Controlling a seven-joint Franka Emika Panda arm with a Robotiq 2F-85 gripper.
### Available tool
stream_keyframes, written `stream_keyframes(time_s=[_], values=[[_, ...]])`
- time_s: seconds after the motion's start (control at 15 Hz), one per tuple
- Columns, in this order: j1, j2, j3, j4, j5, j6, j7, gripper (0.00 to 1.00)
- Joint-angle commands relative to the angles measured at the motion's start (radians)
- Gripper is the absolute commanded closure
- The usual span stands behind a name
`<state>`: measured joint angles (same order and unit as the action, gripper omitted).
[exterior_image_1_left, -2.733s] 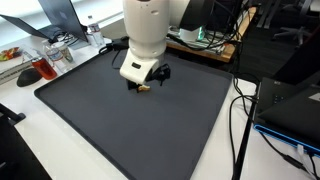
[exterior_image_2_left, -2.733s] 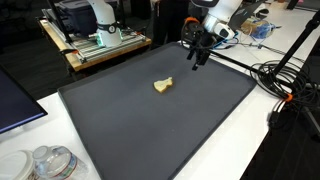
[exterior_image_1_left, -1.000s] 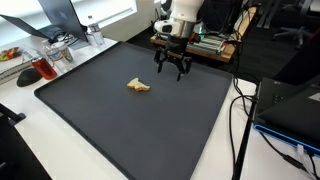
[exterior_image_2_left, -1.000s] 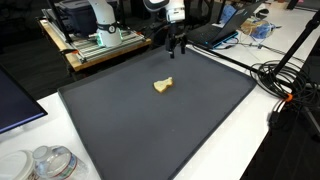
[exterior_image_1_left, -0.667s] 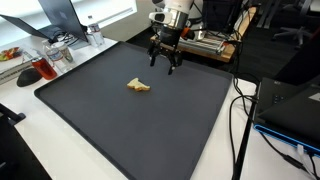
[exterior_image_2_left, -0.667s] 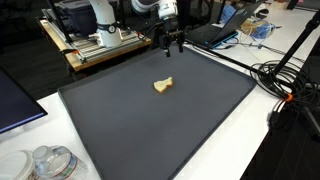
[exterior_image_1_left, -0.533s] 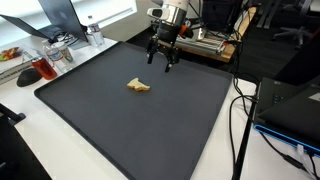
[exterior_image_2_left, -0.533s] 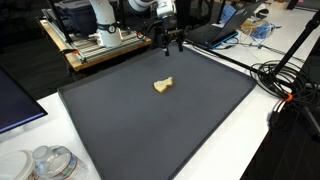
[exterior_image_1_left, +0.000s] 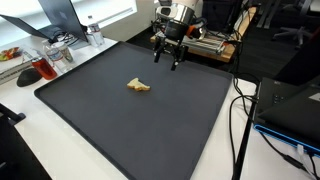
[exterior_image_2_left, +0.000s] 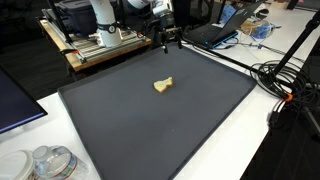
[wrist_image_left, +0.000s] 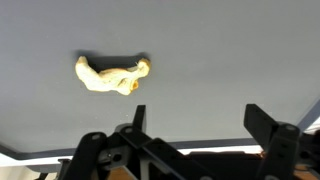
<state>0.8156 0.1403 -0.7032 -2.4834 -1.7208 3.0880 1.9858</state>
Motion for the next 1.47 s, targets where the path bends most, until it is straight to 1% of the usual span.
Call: stream_keyframes(time_s=[0.0, 0.13, 0.27, 0.53, 0.6, 0.67, 0.73, 0.87, 0.93, 1.0, 1.07, 1.2, 1.4], values=[[0.000, -0.035, 0.042, -0.018, -0.220, -0.045, 0.272, 0.00], [-0.018, -0.050, 0.088, -0.030, -0.334, -0.084, 0.425, 0.00], [-0.029, -0.061, 0.142, -0.052, -0.445, -0.160, 0.582, 0.00], [-0.050, -0.004, 0.230, -0.119, -0.613, -0.305, 0.894, 0.00], [-0.105, -0.075, 0.282, -0.171, -0.500, -0.346, 0.761, 0.00], [-0.125, -0.081, 0.303, -0.194, -0.491, -0.380, 0.750, 0.00], [-0.267, -0.102, 0.441, -0.215, -0.461, -0.416, 0.707, 0.00], [-0.382, -0.102, 0.550, -0.242, -0.513, -0.470, 0.771, 0.00], [-0.445, -0.129, 0.595, -0.256, -0.497, -0.480, 0.736, 0.00], [-0.495, -0.124, 0.629, -0.260, -0.528, -0.488, 0.757, 0.00], [-0.540, -0.122, 0.653, -0.259, -0.558, -0.489, 0.767, 0.00], [-0.619, -0.128, 0.679, -0.247, -0.622, -0.466, 0.765, 0.00], [-0.723, -0.119, 0.671, -0.204, -0.800, -0.400, 0.762, 0.00]])
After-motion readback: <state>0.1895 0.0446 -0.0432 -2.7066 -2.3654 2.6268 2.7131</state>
